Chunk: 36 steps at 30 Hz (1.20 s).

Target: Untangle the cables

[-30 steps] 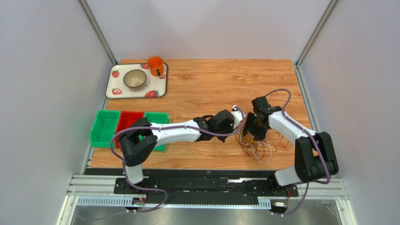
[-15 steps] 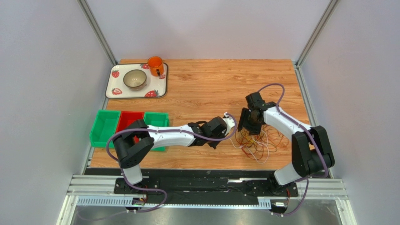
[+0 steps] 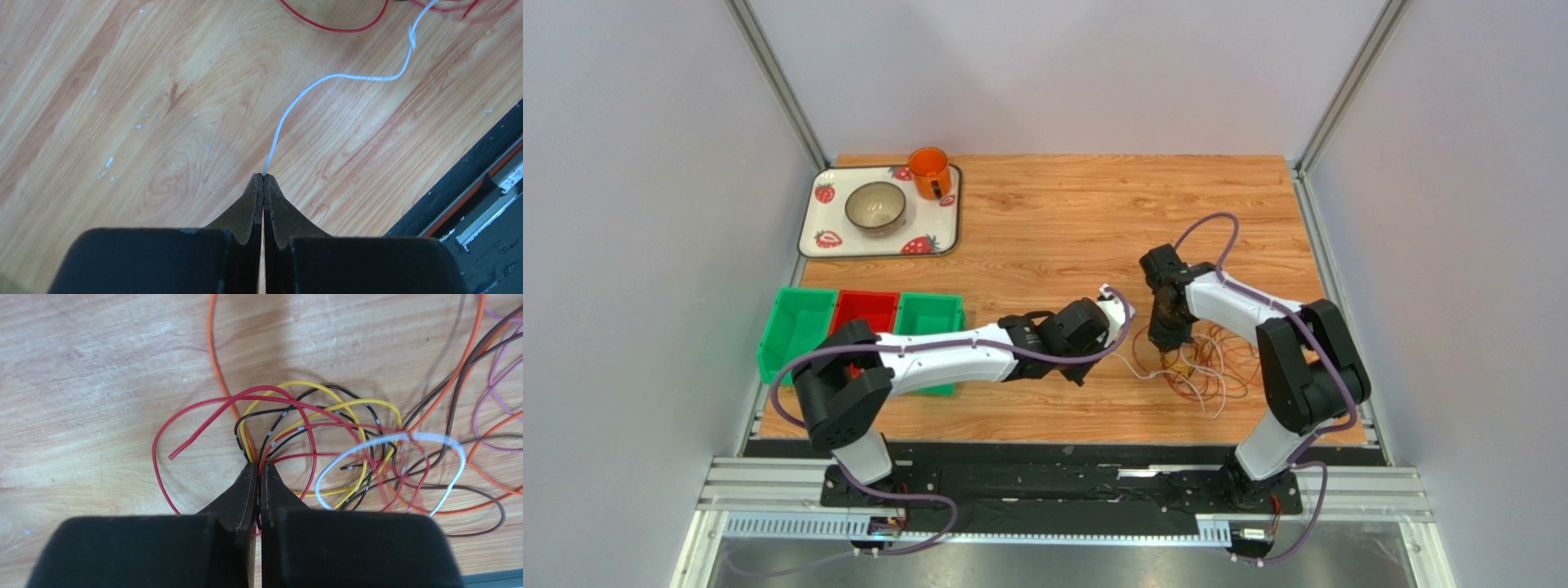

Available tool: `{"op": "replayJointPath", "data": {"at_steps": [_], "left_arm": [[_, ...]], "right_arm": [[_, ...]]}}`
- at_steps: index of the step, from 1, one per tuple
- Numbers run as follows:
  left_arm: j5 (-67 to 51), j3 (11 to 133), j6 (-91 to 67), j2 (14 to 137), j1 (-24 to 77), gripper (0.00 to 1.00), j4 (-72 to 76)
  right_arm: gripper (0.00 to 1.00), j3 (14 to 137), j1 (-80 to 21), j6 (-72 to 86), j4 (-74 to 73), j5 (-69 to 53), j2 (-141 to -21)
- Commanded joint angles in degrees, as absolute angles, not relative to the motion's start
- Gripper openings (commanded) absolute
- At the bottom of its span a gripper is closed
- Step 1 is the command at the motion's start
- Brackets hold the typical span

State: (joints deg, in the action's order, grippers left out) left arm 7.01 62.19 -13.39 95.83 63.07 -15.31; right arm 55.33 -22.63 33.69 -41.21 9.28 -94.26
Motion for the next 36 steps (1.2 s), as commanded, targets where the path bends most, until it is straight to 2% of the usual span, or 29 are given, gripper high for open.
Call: {"op": "replayJointPath", "data": {"at_steps": [1,5,9,15,18,20,22,26,30,33,36], "left_arm": [[11.8,70.6,-15.1,91.1,63.5,0.00,-27.5],[22.5,84.4,-12.8,89.2,63.5,0.00,-41.1],[27.8,99.2,-8.7,87.1,61.7,0.00,-51.5],[36.9,134.2,-2.8,90.1,58.6,0.00,-62.5],[40.8,145.9,3.1,91.4,58.1,0.00,-63.8],[44.5,145.8,6.1,89.4,58.0,0.00,-61.4],[50.7,141.6,9.2,86.1,57.7,0.00,-57.6],[55.1,133.7,8.1,79.7,55.3,0.00,-55.6],[61.2,119.1,6.3,72.7,53.4,0.00,-52.3],[62.6,113.1,1.7,67.8,47.0,0.00,-54.3],[60.0,109.8,-4.4,64.7,35.8,0.00,-59.1]], "right_arm": [[0.00,57.4,-24.0,34.0,-39.7,17.8,-97.6],[0.00,58.9,-23.7,32.9,-40.7,20.7,-98.4],[0.00,62.7,-23.7,31.8,-41.2,21.3,-99.7],[0.00,65.8,-23.7,30.5,-41.0,21.2,-102.0],[0.00,67.1,-23.6,30.1,-40.7,20.6,-103.0],[0.00,67.7,-23.6,29.6,-40.5,20.0,-103.5],[0.00,67.8,-23.6,29.1,-40.0,20.0,-103.4],[0.00,67.9,-23.1,28.7,-39.7,20.1,-103.6],[0.00,67.1,-23.0,28.3,-38.4,18.0,-102.9],[0.00,66.3,-23.0,28.1,-37.4,16.7,-101.8],[0.00,65.4,-23.1,27.8,-36.0,14.6,-100.4]]}}
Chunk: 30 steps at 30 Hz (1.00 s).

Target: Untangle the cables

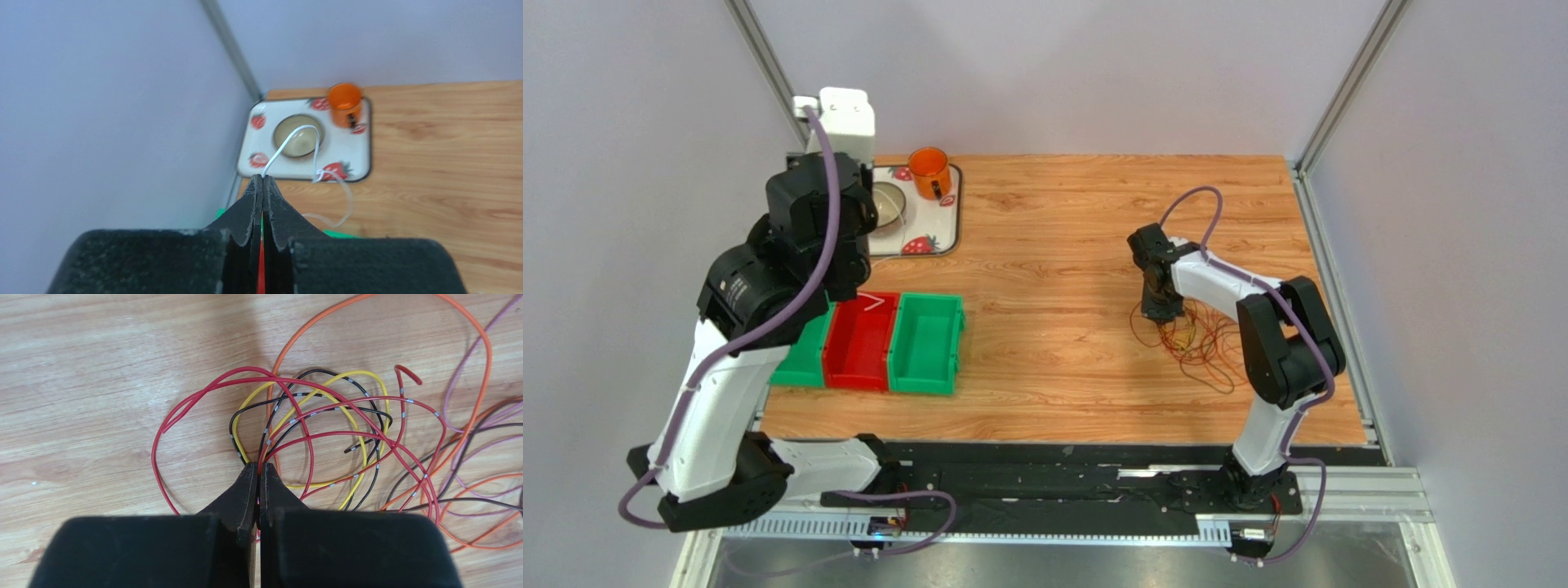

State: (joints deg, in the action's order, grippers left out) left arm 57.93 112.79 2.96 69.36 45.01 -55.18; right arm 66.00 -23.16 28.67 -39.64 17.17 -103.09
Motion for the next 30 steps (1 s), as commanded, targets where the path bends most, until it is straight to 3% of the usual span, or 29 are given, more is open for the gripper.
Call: {"op": "replayJointPath", "data": {"at_steps": [1,9,19,26,30], "left_arm": [[59.1,108.6,-4.9,63.6,30.7,0.00,-59.2],[57.7,100.6,-7.7,57.2,15.9,0.00,-57.1],[46.8,102.7,-13.0,56.3,15.6,0.00,-62.2],[43.1,116.8,-11.9,58.9,15.6,0.00,-66.9],[45.7,110.0,-11.9,55.7,15.6,0.00,-64.7]], "right_arm": [[0.00,65.0,-23.0,27.6,-35.4,14.2,-99.7],[0.00,63.8,-23.1,27.2,-35.2,13.5,-97.8],[0.00,63.1,-23.1,27.2,-34.7,13.4,-97.3],[0.00,63.1,-23.1,27.2,-34.4,13.2,-97.6],[0.00,62.9,-23.0,27.2,-34.4,13.4,-97.5]]}}
